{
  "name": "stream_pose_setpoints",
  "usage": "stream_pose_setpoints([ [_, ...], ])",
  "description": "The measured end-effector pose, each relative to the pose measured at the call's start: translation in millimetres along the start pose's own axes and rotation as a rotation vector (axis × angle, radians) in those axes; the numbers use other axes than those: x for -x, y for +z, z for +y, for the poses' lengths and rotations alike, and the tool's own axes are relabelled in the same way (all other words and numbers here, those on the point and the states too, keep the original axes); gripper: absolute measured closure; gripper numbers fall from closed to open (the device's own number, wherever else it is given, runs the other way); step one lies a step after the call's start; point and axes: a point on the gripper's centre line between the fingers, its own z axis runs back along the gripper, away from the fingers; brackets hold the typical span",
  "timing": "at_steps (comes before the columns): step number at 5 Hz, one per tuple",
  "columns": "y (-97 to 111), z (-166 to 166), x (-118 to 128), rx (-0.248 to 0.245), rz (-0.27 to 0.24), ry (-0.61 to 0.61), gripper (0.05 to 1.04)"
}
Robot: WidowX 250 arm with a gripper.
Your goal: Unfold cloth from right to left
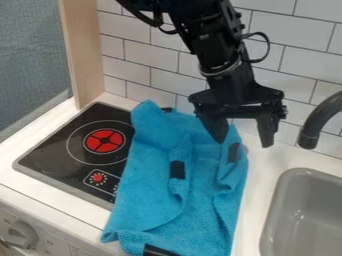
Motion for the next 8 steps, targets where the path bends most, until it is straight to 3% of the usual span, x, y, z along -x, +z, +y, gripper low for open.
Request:
stream_pose_setpoints([
  [2, -8.3, 7.5, 13.6, -0.026, 0.056, 0.016, 0.085],
  [3, -9.6, 25.7, 22.7, -0.086, 0.068, 0.056, 0.085],
  [4, 3.1, 38.6, 21.9, -0.174, 0.041, 0.093, 0.085],
  [5, 7.9, 55.8, 27.4, -0.288, 0.061, 0.167, 0.085],
  [6, 5.6, 67.5, 34.3, -0.364, 0.108, 0.211, 0.085],
  [7, 3.2, 84.8, 34.5, -0.38, 0.111, 0.274, 0.085],
  [8, -9.8, 88.2, 39.4, -0.351, 0.145, 0.305, 0.085],
])
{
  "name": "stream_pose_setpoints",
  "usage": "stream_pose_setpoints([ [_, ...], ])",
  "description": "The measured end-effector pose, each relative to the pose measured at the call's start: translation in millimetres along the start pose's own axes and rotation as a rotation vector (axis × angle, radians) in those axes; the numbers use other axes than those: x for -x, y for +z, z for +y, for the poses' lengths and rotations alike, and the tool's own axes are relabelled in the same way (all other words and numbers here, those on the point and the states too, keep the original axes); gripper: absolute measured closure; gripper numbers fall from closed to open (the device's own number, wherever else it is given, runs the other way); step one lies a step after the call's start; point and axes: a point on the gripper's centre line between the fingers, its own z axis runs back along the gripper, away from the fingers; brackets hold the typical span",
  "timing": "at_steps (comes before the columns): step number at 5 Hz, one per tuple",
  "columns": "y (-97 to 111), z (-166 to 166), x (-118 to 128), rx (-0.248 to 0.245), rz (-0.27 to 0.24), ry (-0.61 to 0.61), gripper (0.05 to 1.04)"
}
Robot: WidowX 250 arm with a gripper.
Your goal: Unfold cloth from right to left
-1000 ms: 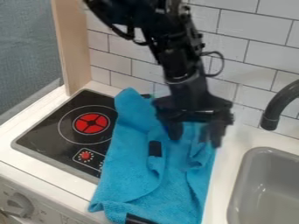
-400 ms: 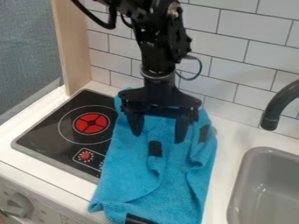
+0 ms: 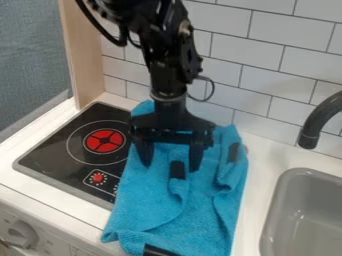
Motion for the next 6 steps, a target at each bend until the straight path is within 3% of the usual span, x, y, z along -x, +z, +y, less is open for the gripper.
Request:
stream_pose_setpoints([
  [2, -17.3, -3.6, -10.6, 0.009, 0.019, -0.001, 0.085],
  [3, -24.2, -5.3, -13.3, 0.01, 0.03, -0.002, 0.149],
  [5, -24.0, -6.7, -18.4, 0.013, -0.002, -0.001, 0.728],
  [6, -25.4, -6.3, -17.2, 0.014, -0.005, 0.001, 0.905],
])
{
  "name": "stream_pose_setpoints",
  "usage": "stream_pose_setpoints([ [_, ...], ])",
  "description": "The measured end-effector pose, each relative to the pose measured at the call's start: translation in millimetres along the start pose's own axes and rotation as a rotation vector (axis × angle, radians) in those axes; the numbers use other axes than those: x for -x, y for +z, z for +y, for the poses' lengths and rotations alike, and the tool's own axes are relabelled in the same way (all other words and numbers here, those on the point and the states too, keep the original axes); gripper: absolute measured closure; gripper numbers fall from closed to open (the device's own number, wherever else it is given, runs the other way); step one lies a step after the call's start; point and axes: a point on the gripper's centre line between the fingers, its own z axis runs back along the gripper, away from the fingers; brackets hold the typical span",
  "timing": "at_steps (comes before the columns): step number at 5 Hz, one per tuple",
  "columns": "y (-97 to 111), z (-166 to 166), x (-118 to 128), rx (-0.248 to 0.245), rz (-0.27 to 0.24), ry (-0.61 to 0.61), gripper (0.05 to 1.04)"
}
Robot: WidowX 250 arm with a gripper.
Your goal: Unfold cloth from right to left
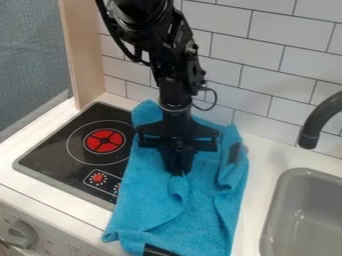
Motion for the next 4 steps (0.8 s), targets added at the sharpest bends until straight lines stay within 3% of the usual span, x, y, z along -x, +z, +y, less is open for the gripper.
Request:
stream_pose_setpoints([
  [1, -0.1, -0.3, 1.1, 0.009, -0.004, 0.011, 0.995],
  [4, 27.4, 20.5, -5.1, 0.061, -0.015, 0.01, 1.015],
])
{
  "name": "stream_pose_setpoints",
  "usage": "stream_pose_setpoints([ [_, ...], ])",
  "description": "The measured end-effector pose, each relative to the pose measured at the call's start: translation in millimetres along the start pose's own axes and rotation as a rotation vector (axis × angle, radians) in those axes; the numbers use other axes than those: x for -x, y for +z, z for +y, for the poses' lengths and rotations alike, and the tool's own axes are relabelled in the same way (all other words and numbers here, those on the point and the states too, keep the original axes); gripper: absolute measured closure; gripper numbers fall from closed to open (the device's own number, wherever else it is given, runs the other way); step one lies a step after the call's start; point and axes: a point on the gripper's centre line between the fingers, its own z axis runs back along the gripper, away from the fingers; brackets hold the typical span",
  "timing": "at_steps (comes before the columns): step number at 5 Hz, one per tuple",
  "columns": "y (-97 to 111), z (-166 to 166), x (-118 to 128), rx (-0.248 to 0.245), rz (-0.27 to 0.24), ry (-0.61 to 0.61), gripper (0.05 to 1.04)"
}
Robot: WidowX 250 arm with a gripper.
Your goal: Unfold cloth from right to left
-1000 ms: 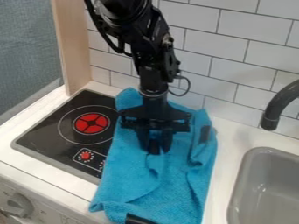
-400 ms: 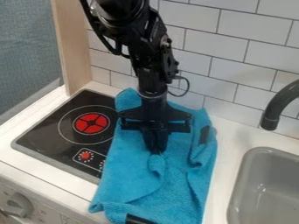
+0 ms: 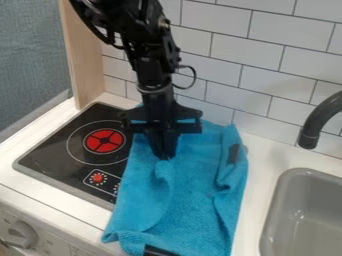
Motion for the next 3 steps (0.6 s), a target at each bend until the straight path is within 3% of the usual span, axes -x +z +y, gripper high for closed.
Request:
stream_pose_setpoints([
  [1, 18.2, 25.1, -5.6, 0.016, -0.013, -0.001, 1.015],
  [3, 33.4, 92.6, -1.9, 0.045, 0.025, 0.035, 1.015],
])
